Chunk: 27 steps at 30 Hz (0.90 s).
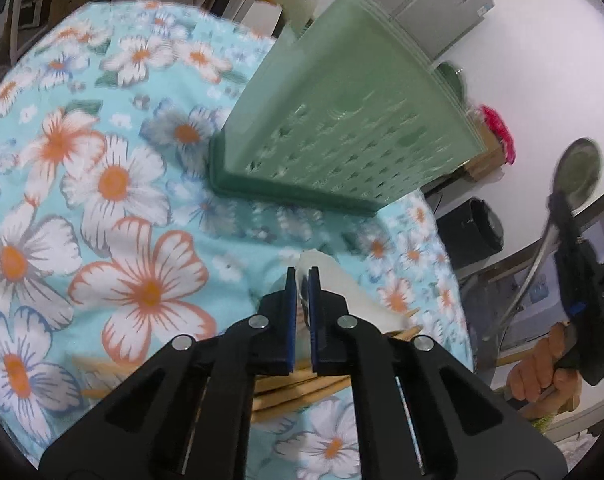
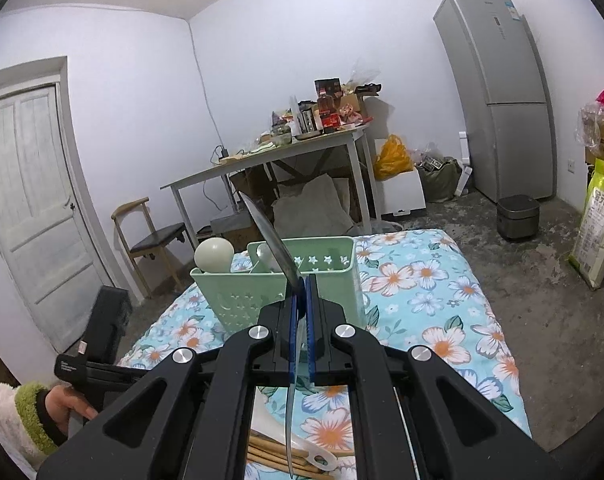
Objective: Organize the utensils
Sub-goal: 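Lower the metal utensil and rice paddle into the green holder and open both grippers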
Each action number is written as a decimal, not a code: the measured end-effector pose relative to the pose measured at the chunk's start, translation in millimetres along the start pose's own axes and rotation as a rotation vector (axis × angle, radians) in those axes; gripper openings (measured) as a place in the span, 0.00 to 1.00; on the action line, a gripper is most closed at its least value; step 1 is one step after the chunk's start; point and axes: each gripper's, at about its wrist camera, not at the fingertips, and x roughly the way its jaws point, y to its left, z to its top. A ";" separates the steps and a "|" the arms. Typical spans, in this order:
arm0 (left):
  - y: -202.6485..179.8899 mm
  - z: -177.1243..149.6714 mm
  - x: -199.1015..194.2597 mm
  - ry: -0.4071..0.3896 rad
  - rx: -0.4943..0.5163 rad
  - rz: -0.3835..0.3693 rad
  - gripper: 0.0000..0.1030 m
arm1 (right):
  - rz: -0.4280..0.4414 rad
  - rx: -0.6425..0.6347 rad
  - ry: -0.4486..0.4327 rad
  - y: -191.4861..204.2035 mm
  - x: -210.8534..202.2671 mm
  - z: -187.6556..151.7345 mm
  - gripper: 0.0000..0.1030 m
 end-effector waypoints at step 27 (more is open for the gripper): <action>-29.8 -7.4 -160.3 -0.476 0.177 0.153 0.01 | 0.284 0.039 -0.192 52.2 74.7 106.6 0.04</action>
